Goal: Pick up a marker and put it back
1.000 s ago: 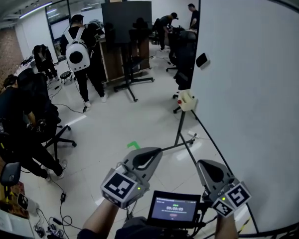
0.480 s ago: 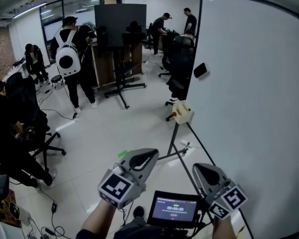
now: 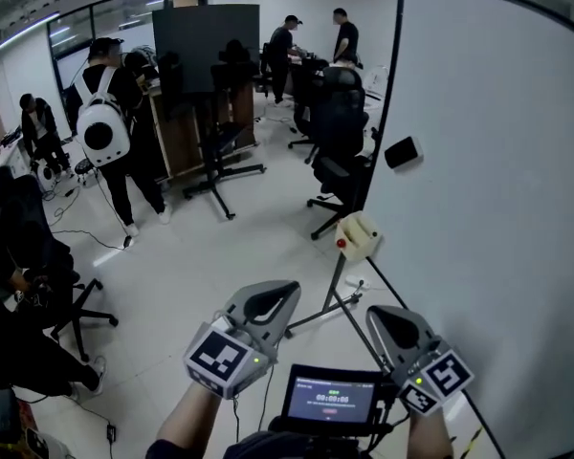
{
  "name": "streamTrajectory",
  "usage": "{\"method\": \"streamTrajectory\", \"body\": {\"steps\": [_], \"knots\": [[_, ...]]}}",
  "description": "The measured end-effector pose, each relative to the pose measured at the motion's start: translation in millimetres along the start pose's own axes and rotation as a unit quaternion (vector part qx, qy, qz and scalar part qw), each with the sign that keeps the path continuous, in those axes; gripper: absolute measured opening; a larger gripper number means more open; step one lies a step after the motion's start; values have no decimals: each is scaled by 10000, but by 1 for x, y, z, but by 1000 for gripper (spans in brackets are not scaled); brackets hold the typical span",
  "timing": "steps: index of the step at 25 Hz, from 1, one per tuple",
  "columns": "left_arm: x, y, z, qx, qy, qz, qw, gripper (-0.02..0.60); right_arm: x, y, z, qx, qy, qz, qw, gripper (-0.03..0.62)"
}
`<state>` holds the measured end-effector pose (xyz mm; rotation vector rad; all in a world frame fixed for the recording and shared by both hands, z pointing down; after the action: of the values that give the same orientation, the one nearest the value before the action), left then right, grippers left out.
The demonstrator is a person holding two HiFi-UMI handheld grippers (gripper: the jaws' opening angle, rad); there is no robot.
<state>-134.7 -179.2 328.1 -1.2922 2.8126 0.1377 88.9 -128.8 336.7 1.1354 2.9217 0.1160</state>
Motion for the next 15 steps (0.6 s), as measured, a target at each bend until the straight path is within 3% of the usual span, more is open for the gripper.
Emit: {"method": "streamTrajectory", "body": {"steps": [15], "knots": [[83, -71, -23, 1, 219, -361, 9991, -3, -61, -71, -21, 296, -60, -459, 9985, 10]]}}
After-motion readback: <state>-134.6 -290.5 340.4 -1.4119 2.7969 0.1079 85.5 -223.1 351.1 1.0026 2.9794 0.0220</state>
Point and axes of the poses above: the fingertips, and each gripper's own axes: y backward along the fingers, x to its left, z out of its top, the point moved 8 cm from there along y, backward along the fingers, and after that the axes turned 2 degrees about -x, right-handed, at the moved point
